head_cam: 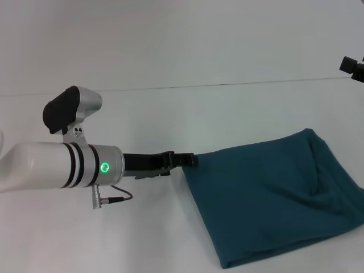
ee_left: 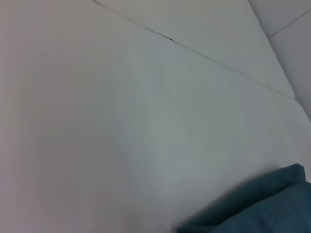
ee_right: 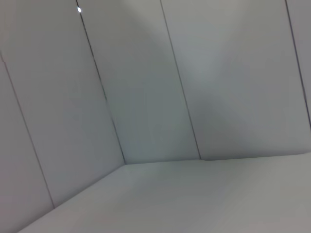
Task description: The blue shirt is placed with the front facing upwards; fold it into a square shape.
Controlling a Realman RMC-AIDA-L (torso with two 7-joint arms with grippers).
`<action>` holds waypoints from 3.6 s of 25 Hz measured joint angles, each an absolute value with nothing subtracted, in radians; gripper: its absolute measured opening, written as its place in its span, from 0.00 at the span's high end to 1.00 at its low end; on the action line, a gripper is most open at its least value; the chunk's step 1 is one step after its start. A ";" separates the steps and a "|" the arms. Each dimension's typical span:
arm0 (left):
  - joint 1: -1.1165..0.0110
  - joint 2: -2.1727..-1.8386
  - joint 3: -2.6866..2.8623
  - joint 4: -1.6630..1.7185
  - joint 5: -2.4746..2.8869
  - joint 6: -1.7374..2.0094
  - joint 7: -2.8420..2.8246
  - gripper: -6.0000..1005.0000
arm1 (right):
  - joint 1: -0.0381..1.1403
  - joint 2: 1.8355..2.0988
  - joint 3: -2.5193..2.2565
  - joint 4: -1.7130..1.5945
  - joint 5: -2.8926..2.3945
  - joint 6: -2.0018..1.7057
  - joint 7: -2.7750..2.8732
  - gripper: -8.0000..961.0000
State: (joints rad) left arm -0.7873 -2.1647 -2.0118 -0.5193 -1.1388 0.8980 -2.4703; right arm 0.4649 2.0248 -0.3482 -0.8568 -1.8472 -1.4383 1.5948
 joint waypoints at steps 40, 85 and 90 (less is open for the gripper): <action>-0.875 -2.175 -2.009 -0.382 -1.238 0.862 -2.473 0.21 | 0.462 2.032 -0.340 -0.857 -1.847 -1.442 1.562 0.04; -0.776 -2.154 -1.972 -0.491 -1.229 0.847 -2.460 0.92 | 0.463 2.054 -0.346 -0.856 -1.847 -1.407 1.534 0.04; -0.765 -2.152 -1.978 -0.503 -1.228 0.860 -2.452 0.92 | 0.466 2.058 -0.347 -0.856 -1.851 -1.391 1.533 0.04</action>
